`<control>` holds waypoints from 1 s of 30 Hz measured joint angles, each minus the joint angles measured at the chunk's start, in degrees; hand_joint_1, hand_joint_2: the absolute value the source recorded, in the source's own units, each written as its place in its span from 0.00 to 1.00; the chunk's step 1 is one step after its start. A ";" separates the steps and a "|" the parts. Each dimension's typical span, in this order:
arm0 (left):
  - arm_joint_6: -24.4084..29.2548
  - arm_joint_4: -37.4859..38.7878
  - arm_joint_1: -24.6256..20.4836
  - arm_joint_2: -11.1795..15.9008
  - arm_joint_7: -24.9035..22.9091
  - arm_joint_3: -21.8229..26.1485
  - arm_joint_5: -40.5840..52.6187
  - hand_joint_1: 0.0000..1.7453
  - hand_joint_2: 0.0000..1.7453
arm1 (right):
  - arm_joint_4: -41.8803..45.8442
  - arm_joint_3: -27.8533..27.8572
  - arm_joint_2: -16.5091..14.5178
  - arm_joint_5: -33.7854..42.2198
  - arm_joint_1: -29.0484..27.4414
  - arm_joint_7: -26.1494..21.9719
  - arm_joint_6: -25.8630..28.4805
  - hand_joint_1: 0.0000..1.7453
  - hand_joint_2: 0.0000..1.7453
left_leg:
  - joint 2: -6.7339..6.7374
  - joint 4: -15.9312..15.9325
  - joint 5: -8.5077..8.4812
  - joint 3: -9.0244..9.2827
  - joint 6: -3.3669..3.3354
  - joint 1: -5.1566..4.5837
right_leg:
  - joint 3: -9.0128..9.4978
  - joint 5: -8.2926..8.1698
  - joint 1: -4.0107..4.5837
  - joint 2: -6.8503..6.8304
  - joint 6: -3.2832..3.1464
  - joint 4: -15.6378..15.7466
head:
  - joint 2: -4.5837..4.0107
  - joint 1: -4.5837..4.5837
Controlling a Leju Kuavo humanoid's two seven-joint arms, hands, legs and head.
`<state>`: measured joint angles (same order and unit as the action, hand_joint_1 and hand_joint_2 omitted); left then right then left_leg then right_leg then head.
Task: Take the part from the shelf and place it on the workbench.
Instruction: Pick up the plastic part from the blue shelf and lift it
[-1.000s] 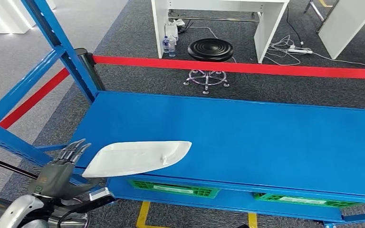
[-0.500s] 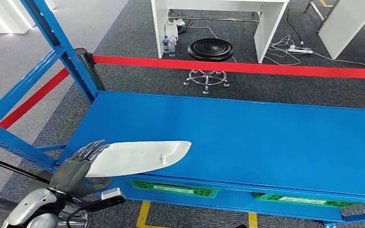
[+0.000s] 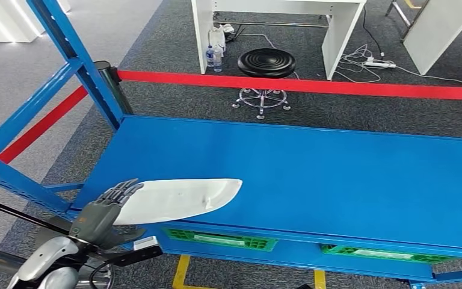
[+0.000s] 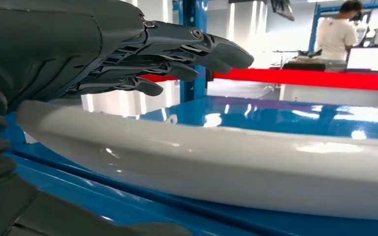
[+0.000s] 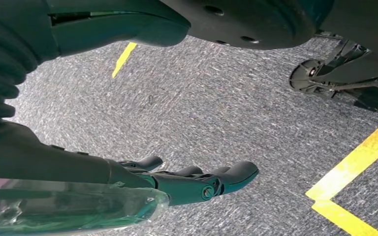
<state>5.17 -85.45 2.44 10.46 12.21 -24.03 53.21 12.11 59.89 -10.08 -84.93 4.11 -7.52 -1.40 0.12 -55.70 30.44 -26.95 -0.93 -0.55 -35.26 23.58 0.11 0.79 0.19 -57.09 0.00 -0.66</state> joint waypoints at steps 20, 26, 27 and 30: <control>1.09 7.10 -4.40 -1.34 -0.13 -1.62 3.62 1.00 1.00 | -0.02 -0.92 0.00 -0.40 0.32 0.30 -0.19 0.00 1.00 | -0.01 0.00 -0.03 -0.05 0.03 -0.02 | -0.01 -0.05 -0.03 -0.04 -0.01 0.00 | 0.00 0.01; 2.00 7.09 -4.55 -1.75 0.06 -1.68 3.64 1.00 1.00 | -0.02 -1.08 0.00 -0.36 0.27 0.33 -0.05 0.00 1.00 | 0.02 -0.01 -0.07 -0.05 0.08 -0.02 | -0.07 -0.13 -0.03 0.03 -0.05 -0.01 | 0.00 -0.01; 2.14 7.08 -4.54 -1.85 0.11 -1.69 3.61 1.00 1.00 | -0.02 -1.09 0.00 -0.35 0.28 0.33 -0.01 0.00 1.00 | 0.02 -0.01 -0.06 -0.06 0.08 -0.02 | -0.08 -0.13 -0.02 0.03 -0.05 -0.01 | 0.00 -0.01; 2.55 6.93 -4.54 -2.05 0.22 -1.72 3.52 1.00 1.00 | -0.02 -1.10 0.00 -0.34 0.28 0.33 0.13 0.00 1.00 | 0.02 -0.01 -0.06 -0.09 0.08 0.00 | -0.11 -0.12 0.00 0.03 -0.05 -0.01 | 0.00 0.00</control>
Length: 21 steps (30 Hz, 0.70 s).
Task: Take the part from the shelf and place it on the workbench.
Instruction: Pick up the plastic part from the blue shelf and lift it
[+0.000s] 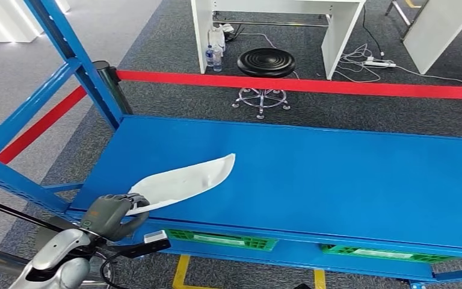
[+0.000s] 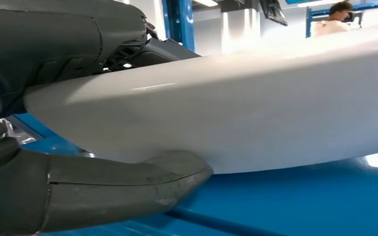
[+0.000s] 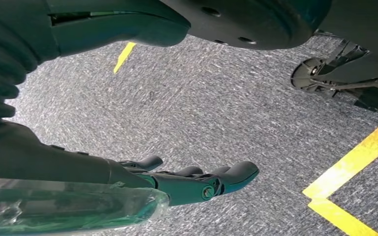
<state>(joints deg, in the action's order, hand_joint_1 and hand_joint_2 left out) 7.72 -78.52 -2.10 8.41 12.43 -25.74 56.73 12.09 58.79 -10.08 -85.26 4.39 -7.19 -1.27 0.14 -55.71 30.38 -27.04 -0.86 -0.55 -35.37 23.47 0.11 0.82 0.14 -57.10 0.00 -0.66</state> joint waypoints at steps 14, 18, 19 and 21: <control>2.02 -4.27 0.96 -0.74 0.95 -0.03 -0.42 0.97 1.00 | 0.00 -0.02 0.00 0.51 -0.05 0.00 0.36 0.00 1.00 | 0.00 0.00 0.00 -0.03 0.00 0.01 | -0.01 0.00 0.00 0.00 0.00 0.00 | 0.00 0.00; 3.23 -5.99 1.55 -0.86 1.22 -0.04 -0.48 0.97 1.00 | 0.00 -0.02 0.00 0.82 -0.06 0.00 0.45 0.00 1.00 | 0.00 0.00 0.00 -0.05 0.00 0.01 | -0.04 0.00 0.00 0.00 0.00 0.00 | 0.00 0.00; 3.62 -6.71 1.83 -0.96 1.50 -0.06 -0.67 0.97 1.00 | 0.00 -0.02 0.00 0.97 -0.07 0.00 0.47 0.00 1.00 | 0.00 0.00 0.00 -0.07 0.00 0.01 | -0.05 0.00 0.01 0.00 0.00 0.00 | 0.00 0.00; 4.28 -8.36 2.47 -1.32 2.17 -0.28 -1.27 0.97 1.00 | 0.00 -0.01 0.01 1.43 -0.10 0.00 0.47 0.00 1.00 | 0.00 0.00 0.00 -0.09 0.00 0.01 | -0.08 0.00 0.00 0.00 0.00 0.00 | 0.00 -0.01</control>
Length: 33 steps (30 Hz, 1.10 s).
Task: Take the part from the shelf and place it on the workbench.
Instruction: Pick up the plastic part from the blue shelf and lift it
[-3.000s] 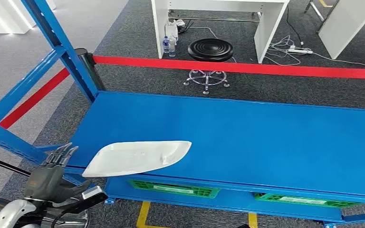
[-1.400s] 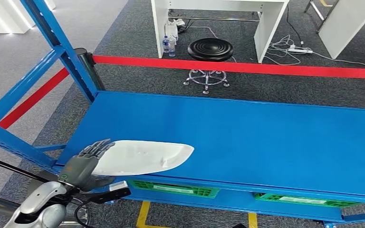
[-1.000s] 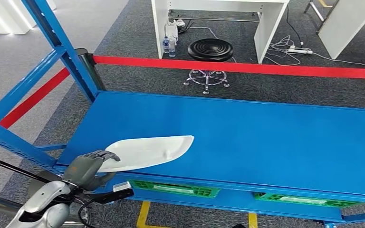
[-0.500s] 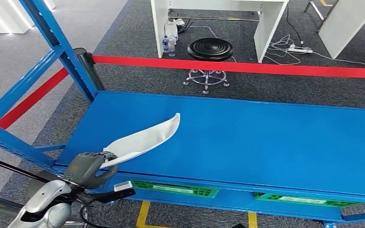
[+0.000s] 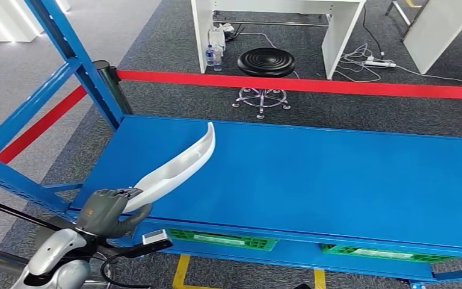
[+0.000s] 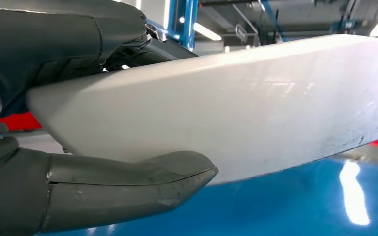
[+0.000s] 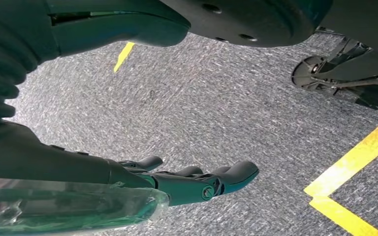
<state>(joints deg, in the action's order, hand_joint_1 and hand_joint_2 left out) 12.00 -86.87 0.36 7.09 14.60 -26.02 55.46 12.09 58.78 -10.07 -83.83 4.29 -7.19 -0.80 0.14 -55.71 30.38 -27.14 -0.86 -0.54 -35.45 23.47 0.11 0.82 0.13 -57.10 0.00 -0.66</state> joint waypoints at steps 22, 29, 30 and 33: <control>12.66 -10.59 7.67 -2.53 3.90 -7.38 -6.13 0.97 1.00 | 0.00 2.20 1.20 4.29 -1.15 -0.80 -2.42 0.00 1.00 | 1.24 0.89 -3.03 -1.93 -1.43 0.88 | -4.98 9.13 -1.19 -0.35 2.94 -15.54 | 0.00 0.62; 15.68 -11.40 9.41 -1.50 3.88 -8.15 -7.32 0.97 1.00 | -0.14 2.97 1.71 4.77 -1.31 -2.53 -4.07 0.00 1.00 | 1.11 -1.47 -3.09 -3.68 1.05 1.29 | 5.28 5.43 -1.86 -0.67 2.65 -0.82 | 0.00 1.04; 16.08 -11.48 9.58 -1.27 3.88 -8.26 -7.59 0.97 1.00 | -0.14 2.99 1.72 4.78 -1.37 -2.78 -4.33 0.00 1.00 | 1.07 -1.69 -3.00 -3.77 1.33 1.39 | 4.87 5.45 -1.88 -0.67 2.12 -0.89 | 0.00 0.99; 17.23 -11.66 10.05 -0.58 3.73 -8.46 -8.13 0.97 1.00 | -0.16 3.03 1.74 4.75 -1.37 -3.73 -4.97 0.00 1.00 | 0.73 -5.89 1.45 -5.55 1.93 1.62 | 3.70 4.62 -1.68 -0.68 0.49 -1.00 | 0.00 0.73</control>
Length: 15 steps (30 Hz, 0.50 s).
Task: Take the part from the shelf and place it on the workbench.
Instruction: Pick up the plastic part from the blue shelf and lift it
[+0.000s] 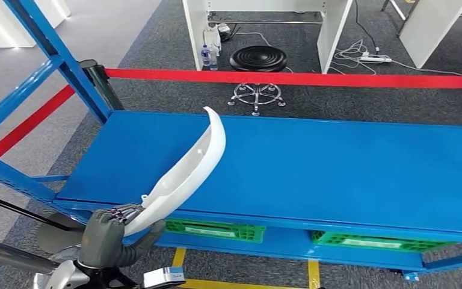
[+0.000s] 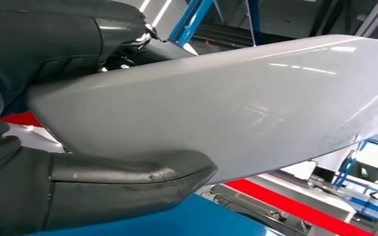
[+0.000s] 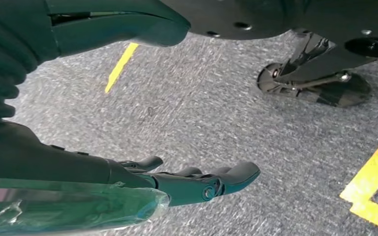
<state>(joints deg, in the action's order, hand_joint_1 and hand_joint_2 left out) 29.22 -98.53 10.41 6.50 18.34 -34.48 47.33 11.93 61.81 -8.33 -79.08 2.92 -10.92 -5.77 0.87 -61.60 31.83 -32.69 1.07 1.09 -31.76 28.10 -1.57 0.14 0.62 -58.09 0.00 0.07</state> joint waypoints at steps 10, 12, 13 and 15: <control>3.10 -2.84 2.64 2.67 -1.06 -0.18 -0.10 0.97 1.00 | -0.24 -0.02 -0.68 -0.44 0.08 -1.44 0.04 0.00 1.00 | -0.86 5.23 0.38 7.86 -3.75 -1.92 | -4.27 -4.28 2.03 0.21 -0.93 -0.02 | 0.00 -0.05; 3.30 -3.32 2.91 3.03 -1.16 -0.18 -0.34 0.97 1.00 | -0.25 -0.03 -0.81 -0.50 0.04 -1.51 0.13 0.00 1.00 | -0.84 6.39 -0.28 7.77 -3.38 -2.11 | -4.56 -5.31 1.87 0.21 -0.33 0.26 | 0.00 -0.11; 3.33 -3.46 2.99 3.16 -1.20 -0.18 -0.48 0.97 1.00 | -0.26 -0.03 -0.82 -0.51 -0.01 -1.51 0.18 0.00 1.00 | -0.70 6.68 -0.92 7.39 -3.31 -2.02 | -4.87 -5.11 1.79 0.24 -0.02 0.18 | 0.00 -0.18; 3.34 -3.69 3.13 3.36 -1.31 -0.17 -0.77 0.97 1.00 | -0.26 -0.04 -0.83 -0.54 -0.12 -1.50 0.35 0.00 1.00 | -0.42 7.18 -2.49 6.05 -3.40 -1.65 | -6.16 -1.34 1.70 0.26 0.55 -2.45 | 0.00 0.06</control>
<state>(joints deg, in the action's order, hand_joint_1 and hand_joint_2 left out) 32.56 -102.22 13.55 9.86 17.03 -34.65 46.56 11.67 61.77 -9.16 -79.62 2.80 -12.43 -5.42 0.45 -54.42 29.34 -26.64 -2.33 -0.56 -37.92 26.76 0.13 0.39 1.17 -60.55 0.00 0.13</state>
